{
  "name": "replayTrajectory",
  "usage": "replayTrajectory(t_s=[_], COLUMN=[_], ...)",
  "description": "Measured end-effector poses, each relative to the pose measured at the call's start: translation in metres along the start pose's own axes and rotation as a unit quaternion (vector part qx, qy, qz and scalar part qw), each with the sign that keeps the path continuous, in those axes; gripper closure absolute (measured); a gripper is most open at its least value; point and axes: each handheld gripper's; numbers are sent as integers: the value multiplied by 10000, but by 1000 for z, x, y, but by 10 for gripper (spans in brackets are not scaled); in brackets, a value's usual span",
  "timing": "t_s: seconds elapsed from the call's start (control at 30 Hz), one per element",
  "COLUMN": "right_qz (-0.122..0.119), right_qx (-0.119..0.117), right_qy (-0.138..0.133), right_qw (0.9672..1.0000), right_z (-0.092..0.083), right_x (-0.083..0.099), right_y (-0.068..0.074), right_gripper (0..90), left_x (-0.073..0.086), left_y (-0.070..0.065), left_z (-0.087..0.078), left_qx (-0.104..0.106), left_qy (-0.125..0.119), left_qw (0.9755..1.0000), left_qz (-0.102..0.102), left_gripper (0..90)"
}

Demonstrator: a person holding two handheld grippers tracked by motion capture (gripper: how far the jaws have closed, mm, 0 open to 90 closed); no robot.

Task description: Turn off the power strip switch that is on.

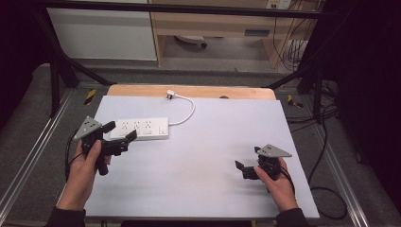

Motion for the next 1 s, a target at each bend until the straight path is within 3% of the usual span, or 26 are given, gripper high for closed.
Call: replayTrajectory(t_s=[0.47, 0.63, 1.0], right_qz=[-10, 96, 26], right_qx=[0, 34, 47], right_qy=[-116, -164, -56], right_qw=[9999, 9998, 10000], right_z=[-12, -20, -37], right_x=[0, 2, 12], right_y=[1, -1, -2], right_gripper=[24, 26, 24], left_x=[-5, -5, 6], left_y=[-9, -8, -10], left_z=[-17, -26, -40], left_qx=[54, 33, 32], left_qy=[29, 20, 36], left_qw=[9999, 9999, 9999], left_qz=[107, 120, 114], left_gripper=[61, 61, 60])
Point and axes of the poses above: each handheld gripper's, and its own axes: z roughly forward along the jaws, x roughly out of its underside, y roughly to its left, and after that the axes turned 10 degrees about z, right-handed
